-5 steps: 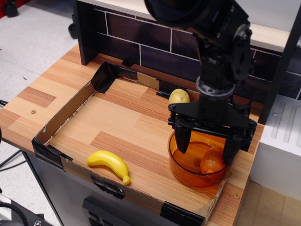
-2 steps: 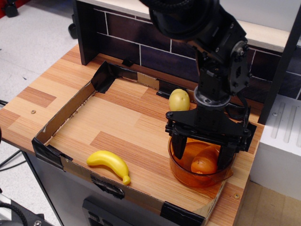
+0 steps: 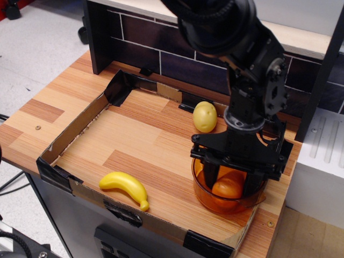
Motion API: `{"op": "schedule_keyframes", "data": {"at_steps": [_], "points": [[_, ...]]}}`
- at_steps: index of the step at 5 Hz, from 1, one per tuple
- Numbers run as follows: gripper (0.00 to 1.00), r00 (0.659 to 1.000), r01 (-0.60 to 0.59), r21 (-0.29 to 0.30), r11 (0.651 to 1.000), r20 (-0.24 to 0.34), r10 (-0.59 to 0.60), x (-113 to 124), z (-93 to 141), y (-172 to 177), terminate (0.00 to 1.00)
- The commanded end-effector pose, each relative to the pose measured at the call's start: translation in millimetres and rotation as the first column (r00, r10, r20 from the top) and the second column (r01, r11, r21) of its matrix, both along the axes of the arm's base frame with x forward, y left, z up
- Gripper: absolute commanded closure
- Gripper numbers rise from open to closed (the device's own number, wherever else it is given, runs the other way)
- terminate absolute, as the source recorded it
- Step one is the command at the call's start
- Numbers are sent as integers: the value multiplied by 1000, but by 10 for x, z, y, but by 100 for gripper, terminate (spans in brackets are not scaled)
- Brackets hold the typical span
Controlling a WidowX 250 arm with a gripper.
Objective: Take carrot out of pot
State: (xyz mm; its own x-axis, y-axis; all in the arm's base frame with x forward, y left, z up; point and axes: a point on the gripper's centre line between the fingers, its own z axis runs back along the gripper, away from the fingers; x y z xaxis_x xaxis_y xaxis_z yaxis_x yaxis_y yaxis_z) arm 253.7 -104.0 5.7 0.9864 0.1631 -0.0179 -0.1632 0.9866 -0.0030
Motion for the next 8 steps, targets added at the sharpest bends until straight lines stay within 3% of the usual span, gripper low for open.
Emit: {"op": "schedule_keyframes", "data": {"at_steps": [1,3,4,6,7,8], "points": [[100,999,-36,-37,999,39,37,81,201,7,0],[100,970,-108,-144,984,199,136,189,945,238,0],[100,953,-163,-157,974,231,197,240,1097,545,0],[100,942,-290,27,957,185,281,319,764,1306,0],[100,939,-321,102,941,161,303,351,508,1502,0],[100,934,-344,140,929,155,322,387,333,1595,0]]}}
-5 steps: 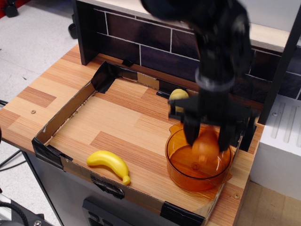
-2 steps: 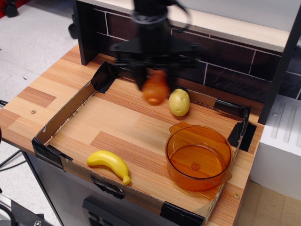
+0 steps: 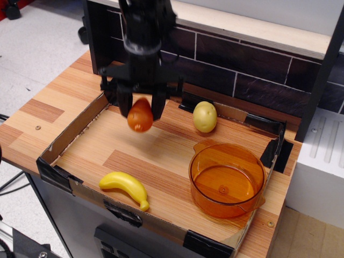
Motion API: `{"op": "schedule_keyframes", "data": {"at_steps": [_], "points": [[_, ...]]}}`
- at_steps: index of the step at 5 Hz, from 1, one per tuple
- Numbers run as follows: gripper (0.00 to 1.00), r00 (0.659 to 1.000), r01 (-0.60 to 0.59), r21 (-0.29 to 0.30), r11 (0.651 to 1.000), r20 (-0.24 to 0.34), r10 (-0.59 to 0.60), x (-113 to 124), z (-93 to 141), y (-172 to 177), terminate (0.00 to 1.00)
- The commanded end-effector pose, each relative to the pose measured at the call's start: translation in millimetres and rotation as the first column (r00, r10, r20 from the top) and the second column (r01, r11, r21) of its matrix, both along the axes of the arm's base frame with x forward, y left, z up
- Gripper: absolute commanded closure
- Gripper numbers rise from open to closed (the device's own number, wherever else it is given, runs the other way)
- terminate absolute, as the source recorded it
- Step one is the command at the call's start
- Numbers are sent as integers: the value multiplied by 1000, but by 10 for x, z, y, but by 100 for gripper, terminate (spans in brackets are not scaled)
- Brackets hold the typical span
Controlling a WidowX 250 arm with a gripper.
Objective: Take carrot out of pot
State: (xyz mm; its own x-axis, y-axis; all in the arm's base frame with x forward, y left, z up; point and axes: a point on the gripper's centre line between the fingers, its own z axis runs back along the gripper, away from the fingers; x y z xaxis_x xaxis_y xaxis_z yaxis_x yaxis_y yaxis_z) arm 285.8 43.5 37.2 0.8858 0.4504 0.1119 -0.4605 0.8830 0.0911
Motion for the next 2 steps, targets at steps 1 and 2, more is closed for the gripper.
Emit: {"op": "schedule_keyframes", "data": {"at_steps": [1,2], "points": [[100,999,-29,40,999,18,28,68,-32,120,0],[0,999,-37,34,999,1,37,54,-42,128,0]]}}
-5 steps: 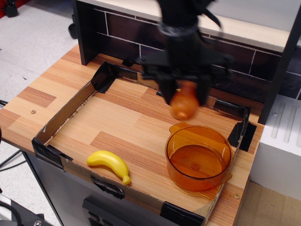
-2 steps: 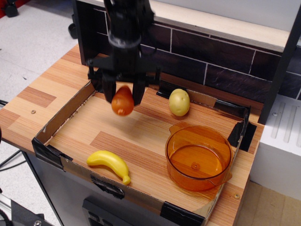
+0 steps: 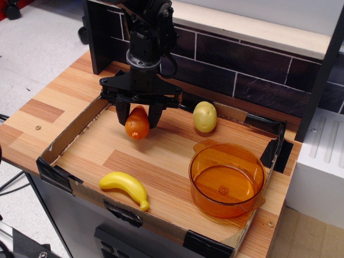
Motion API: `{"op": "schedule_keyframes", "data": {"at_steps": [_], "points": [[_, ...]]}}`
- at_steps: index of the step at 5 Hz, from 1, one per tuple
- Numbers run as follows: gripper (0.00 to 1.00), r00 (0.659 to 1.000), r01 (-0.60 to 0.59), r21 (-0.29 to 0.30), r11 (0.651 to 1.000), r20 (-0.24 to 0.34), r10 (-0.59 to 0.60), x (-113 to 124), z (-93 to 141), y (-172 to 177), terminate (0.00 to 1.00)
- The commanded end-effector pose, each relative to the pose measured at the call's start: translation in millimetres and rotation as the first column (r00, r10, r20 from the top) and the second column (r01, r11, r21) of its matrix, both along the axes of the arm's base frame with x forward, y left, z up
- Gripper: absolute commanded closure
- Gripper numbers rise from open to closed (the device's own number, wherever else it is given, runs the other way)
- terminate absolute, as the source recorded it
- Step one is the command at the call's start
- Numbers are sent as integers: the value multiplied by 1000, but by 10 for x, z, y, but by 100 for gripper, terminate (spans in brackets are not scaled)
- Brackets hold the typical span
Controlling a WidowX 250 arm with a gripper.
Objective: Take carrot out of pot
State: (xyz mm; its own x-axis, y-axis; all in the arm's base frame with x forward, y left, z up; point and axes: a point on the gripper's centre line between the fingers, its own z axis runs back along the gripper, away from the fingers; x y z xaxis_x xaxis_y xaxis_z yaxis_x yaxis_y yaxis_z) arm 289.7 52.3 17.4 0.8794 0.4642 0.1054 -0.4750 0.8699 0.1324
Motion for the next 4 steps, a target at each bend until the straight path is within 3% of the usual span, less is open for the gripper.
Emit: {"op": "schedule_keyframes", "data": {"at_steps": [1,3,4], "points": [[0,1000,-20,17,1000,9,19,17,122,38,0],[0,1000,-19,20,1000,1,19,5,106,20,0],[0,1000,-18,-8,1000,3,18,-2,224,-32,0]]}}
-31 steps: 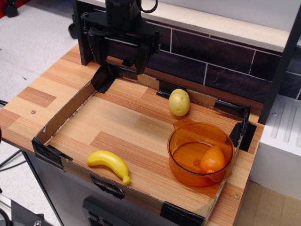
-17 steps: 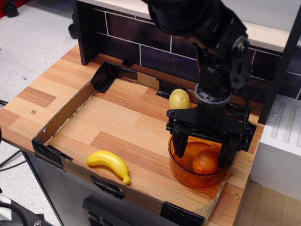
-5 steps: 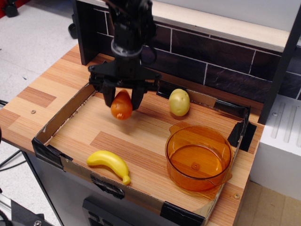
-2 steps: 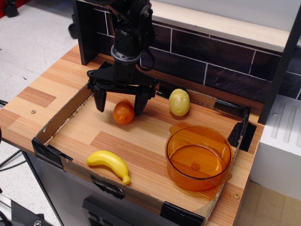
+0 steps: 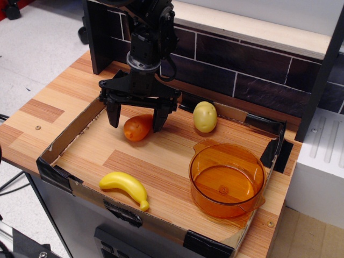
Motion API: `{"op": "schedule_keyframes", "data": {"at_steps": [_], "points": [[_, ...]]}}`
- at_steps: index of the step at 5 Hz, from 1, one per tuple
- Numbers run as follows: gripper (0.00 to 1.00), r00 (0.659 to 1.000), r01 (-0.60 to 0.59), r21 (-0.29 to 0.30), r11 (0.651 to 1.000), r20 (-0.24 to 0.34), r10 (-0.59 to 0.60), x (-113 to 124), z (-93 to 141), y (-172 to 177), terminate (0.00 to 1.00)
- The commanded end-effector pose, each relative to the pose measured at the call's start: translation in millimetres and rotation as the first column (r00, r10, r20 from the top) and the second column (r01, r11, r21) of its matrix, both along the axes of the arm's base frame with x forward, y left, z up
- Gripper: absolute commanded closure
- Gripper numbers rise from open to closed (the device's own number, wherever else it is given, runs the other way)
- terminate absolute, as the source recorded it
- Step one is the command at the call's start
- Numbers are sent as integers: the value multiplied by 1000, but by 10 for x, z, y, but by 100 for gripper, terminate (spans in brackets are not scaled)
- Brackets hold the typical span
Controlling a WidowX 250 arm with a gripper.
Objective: Take carrot out of pot
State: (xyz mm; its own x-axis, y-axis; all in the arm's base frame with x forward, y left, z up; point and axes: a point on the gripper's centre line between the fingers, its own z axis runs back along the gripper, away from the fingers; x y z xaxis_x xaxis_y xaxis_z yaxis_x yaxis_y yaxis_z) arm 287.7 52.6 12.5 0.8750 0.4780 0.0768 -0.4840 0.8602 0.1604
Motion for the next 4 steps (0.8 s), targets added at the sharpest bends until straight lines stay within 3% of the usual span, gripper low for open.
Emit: {"op": "schedule_keyframes", "data": {"at_steps": [1,2,3,4], "points": [[0,995,-20,-66,998,97,27,38,660,-96,0],[0,988,-20,-100,995,147,34,56,1044,-86,0],[0,987,-37,-134,990,149,57,131,1212,-17,0],[0,987,-37,-134,990,149,57,131,1212,-17,100]]}}
